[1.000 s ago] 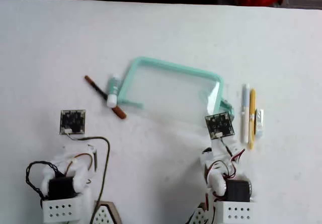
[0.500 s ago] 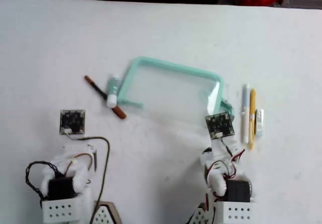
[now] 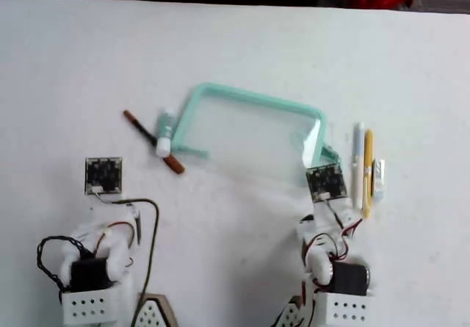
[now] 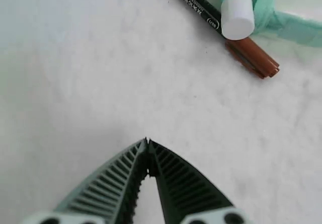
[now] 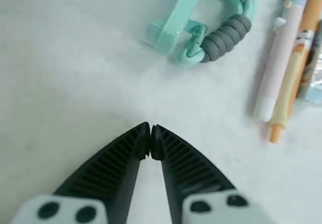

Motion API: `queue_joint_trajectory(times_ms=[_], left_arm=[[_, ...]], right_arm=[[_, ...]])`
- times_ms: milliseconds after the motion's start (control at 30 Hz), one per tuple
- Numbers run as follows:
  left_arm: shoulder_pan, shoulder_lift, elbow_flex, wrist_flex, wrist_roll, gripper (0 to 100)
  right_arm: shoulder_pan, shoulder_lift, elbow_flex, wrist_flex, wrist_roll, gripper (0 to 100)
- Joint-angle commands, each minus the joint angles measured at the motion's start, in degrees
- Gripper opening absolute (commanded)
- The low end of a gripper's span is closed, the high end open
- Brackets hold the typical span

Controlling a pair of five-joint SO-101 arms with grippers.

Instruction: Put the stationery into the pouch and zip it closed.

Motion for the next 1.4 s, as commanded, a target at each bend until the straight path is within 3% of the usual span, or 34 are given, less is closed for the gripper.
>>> queue_joint_trajectory(times_ms=[0,100,267,467,633,867,1000,1167,1367], left_arm=[[-0.7,-0.4,-0.3,-0.8,0.6,2],[-0.8,-0.4,-0.3,-1.0,0.6,2],[-0.8,-0.4,-0.3,-1.1,0.6,2],[-0.8,-0.4,-0.3,-0.9,0.6,2],[-0.8,-0.4,-0.3,-0.8,0.6,2],[-0.8,-0.4,-0.3,-0.8,0.4,2],[-0.8,-0.4,-0.3,0.0,0.4,2],[-0.8,-0.4,-0.3,0.4,0.3,2],[-0.8,-0.4,-0.3,0.4,0.3,2]], right_arm=[[10.4,-0.4,0.4,-5.6,0.5,2.1],[16.0,-0.4,0.4,-13.5,3.6,2.1],[15.6,-0.4,0.5,-22.2,16.2,2.2],[13.5,-0.3,0.5,-31.0,46.9,2.2],[10.4,0.0,-1.8,-35.7,47.4,2.3],[9.0,0.1,-16.4,-25.9,24.1,18.7],[7.5,3.8,-23.3,-22.8,10.5,16.3],[7.4,22.1,-31.0,-22.7,-4.6,15.6],[7.3,49.5,-39.9,-22.6,-28.0,18.8]])
